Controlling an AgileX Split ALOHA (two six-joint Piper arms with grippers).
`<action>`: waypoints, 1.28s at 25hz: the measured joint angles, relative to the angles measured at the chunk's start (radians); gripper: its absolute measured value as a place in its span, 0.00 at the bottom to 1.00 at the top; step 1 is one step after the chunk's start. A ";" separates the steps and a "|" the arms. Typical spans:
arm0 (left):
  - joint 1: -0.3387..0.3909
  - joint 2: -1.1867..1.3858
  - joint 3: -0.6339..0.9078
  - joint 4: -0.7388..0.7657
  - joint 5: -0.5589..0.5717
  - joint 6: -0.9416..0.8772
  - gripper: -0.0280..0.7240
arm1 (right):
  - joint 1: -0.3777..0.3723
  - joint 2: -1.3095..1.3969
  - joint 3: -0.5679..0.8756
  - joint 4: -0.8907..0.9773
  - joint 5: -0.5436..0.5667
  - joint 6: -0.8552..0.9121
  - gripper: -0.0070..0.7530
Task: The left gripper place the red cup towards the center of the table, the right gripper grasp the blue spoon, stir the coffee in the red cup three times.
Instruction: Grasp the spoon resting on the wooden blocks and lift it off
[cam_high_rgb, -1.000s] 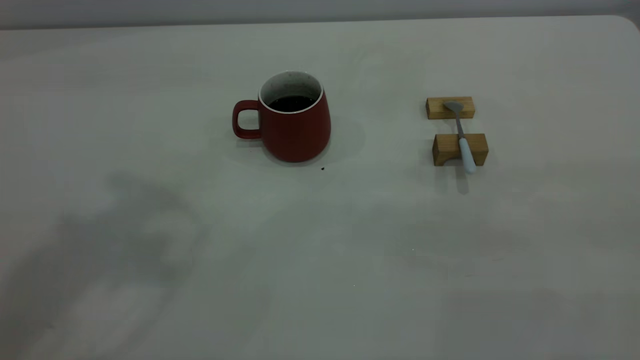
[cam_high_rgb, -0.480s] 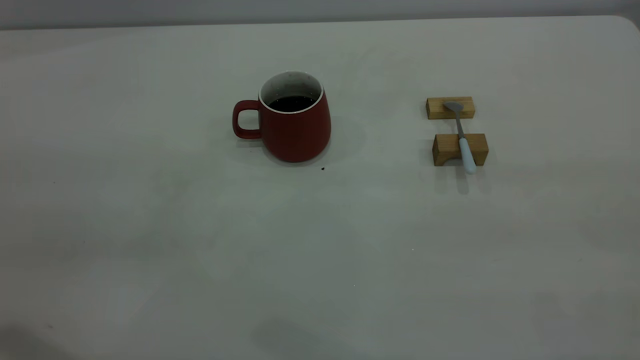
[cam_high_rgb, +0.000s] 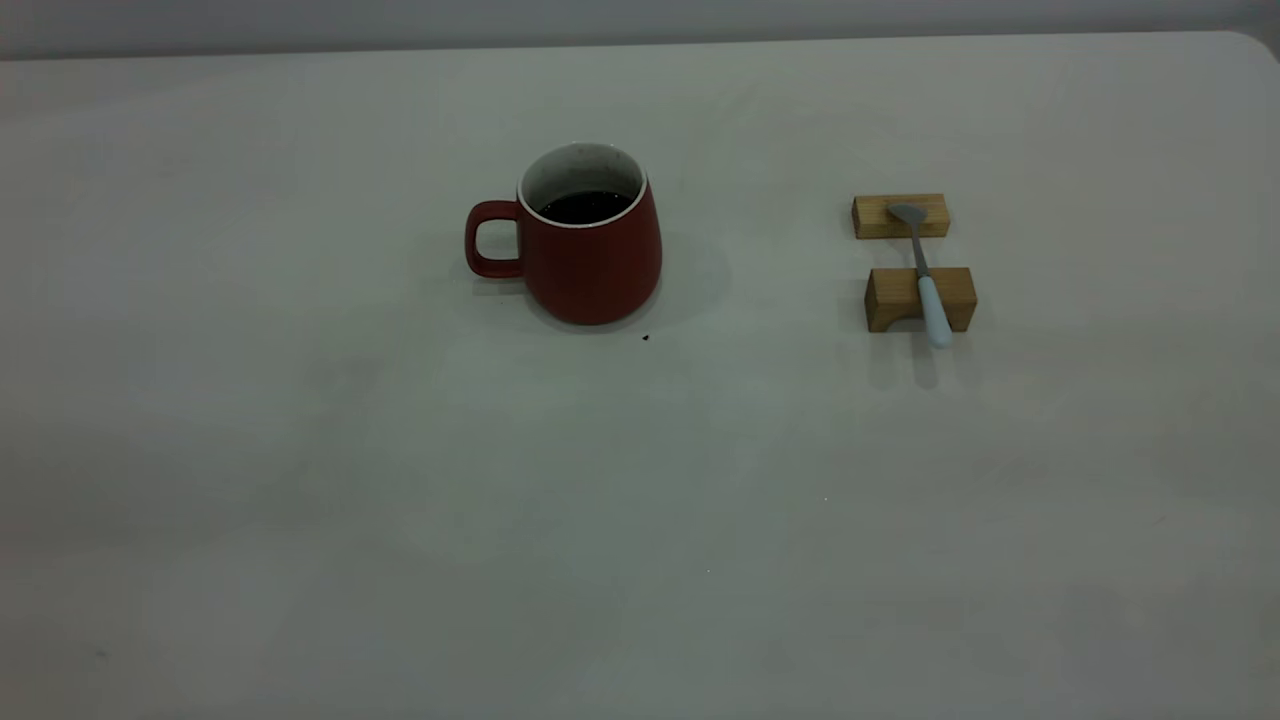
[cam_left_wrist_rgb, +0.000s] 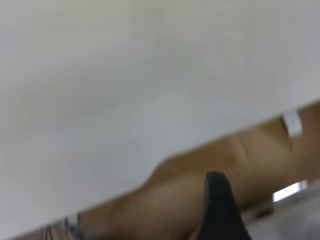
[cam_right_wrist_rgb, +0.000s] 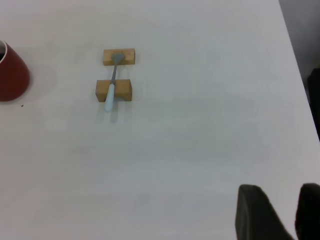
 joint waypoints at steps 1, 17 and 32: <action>0.008 -0.058 0.000 0.000 0.003 0.000 0.77 | 0.000 0.000 0.000 0.000 0.000 0.000 0.32; 0.311 -0.219 0.000 -0.002 0.019 0.000 0.77 | 0.000 0.002 -0.002 0.098 -0.018 0.000 0.32; 0.311 -0.219 0.000 -0.003 0.019 0.000 0.77 | 0.000 0.848 -0.123 0.539 -0.459 -0.469 0.77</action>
